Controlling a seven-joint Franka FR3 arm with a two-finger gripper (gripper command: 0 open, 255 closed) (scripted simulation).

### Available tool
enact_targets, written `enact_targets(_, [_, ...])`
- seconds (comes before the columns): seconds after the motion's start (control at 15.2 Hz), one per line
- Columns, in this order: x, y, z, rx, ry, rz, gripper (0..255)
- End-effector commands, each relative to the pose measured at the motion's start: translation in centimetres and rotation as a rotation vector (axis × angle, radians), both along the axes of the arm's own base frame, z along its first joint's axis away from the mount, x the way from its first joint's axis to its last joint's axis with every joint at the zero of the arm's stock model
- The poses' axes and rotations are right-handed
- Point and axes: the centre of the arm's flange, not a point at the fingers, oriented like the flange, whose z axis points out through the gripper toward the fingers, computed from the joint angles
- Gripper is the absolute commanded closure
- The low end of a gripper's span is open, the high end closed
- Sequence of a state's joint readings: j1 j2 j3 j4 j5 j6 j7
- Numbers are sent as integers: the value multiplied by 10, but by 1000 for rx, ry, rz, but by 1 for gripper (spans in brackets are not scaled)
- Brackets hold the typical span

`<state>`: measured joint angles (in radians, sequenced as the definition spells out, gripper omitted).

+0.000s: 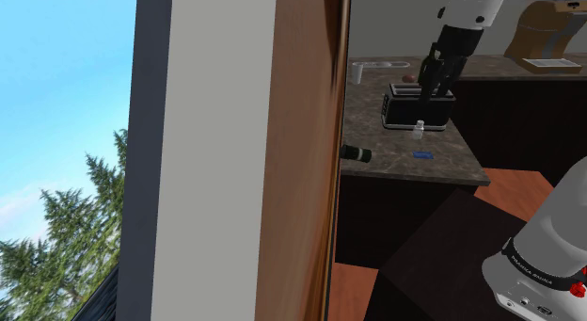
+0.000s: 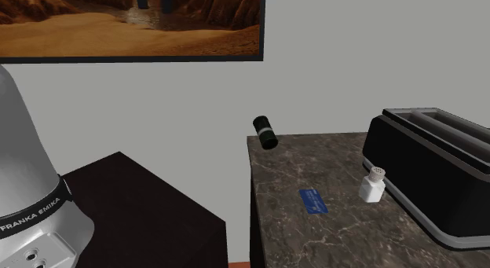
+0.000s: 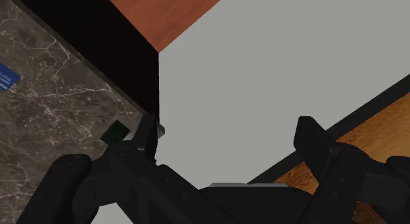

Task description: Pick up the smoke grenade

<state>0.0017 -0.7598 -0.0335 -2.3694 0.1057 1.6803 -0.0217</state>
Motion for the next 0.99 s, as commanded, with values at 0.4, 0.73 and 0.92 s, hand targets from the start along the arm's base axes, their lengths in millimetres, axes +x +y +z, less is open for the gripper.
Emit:
enact_targets(0.4, [34,-40,-61,15,-32,109,0])
enact_targets(0.73, [67,-69,-111,28,-58,200,0])
enact_targets(0.92, [89,-85,-141,36,-74,254,0])
